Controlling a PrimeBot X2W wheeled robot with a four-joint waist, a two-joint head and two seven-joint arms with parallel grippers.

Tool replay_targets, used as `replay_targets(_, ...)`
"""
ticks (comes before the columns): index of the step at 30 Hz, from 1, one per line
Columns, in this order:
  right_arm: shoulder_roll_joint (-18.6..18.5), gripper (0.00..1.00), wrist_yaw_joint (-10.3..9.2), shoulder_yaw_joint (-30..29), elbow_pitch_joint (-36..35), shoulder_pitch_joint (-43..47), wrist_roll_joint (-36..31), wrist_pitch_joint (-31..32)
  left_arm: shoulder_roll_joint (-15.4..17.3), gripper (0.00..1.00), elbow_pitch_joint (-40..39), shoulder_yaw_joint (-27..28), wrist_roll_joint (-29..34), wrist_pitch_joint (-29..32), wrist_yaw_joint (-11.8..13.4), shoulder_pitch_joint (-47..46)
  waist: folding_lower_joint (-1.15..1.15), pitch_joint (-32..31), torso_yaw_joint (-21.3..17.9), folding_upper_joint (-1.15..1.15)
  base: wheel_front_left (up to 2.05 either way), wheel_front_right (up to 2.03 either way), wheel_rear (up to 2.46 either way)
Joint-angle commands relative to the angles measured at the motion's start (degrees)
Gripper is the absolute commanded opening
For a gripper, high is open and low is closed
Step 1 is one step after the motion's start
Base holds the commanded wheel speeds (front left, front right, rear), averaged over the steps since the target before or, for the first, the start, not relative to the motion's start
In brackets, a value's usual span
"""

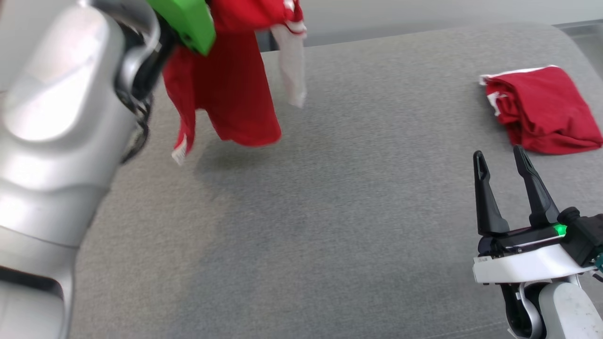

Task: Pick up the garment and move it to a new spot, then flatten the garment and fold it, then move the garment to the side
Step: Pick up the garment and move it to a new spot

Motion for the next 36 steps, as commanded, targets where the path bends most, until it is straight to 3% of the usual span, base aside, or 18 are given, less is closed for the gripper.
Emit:
replay_targets(1, 0.03, 1.00, 0.00, -0.18, 0.04, 1.02, 0.11, -0.01, -0.75, 0.00, -0.75, -0.83, -1.01, -0.09, 0.13, 2.46, 0.00, -2.72, -4.25, -0.01, 0.00, 0.00, 0.00)
replay_targets(10, 0.15, 1.00, 0.00, 0.09, -0.35, 1.31, -0.09, -0.01, -4.57, 0.00, 1.18, -5.96, -1.25, -5.00, 0.69, 15.90, 0.00, -1.53, -6.13, -0.01, 0.00, 0.00, 0.00)
replay_targets(19, 0.33, 1.00, 0.00, 1.52, -0.01, -0.08, -0.21, -0.01, -7.83, 0.00, 12.62, -12.29, 4.74, -13.75, 2.36, 24.31, 0.00, 2.15, -7.72, -0.01, 0.00, 0.00, 0.00)
replay_targets(26, -0.35, 1.00, 0.00, 2.11, 0.72, -0.05, -0.53, -0.01, -10.10, 0.00, 16.43, -11.92, 9.40, -15.97, 3.47, 26.78, 0.00, 2.41, -7.66, -0.01, 0.00, 0.00, 0.00)
replay_targets(30, -0.64, 1.00, 0.00, 2.46, 1.39, 0.71, -0.78, -0.01, -11.01, 0.00, 14.84, -9.30, 12.78, -15.85, 5.85, 29.20, 0.00, 0.72, -6.81, -0.01, 0.00, 0.00, 0.00)
replay_targets(31, -0.66, 1.00, 0.00, 2.49, 1.60, 1.11, -0.77, -0.01, -11.32, 0.78, 13.97, -8.59, 13.81, -15.87, 6.25, 29.67, 0.00, 0.03, -6.42, -0.01, 0.00, 0.00, 0.00)
replay_targets(32, -0.65, 1.00, 0.00, 2.53, 1.84, 1.56, -0.68, -0.01, -11.54, 1.00, 12.96, -7.92, 14.63, -15.87, 6.65, 30.64, 0.00, -0.75, -5.92, -0.01, 0.00, 0.00, 0.00)
replay_targets(36, -0.47, 1.00, 0.00, 2.95, 3.32, 3.67, 0.36, -0.01, -12.11, 1.00, 8.14, -4.99, 16.94, -15.87, 7.20, 35.21, 0.00, -4.34, -3.35, -0.01, 0.00, 0.00, 0.00)
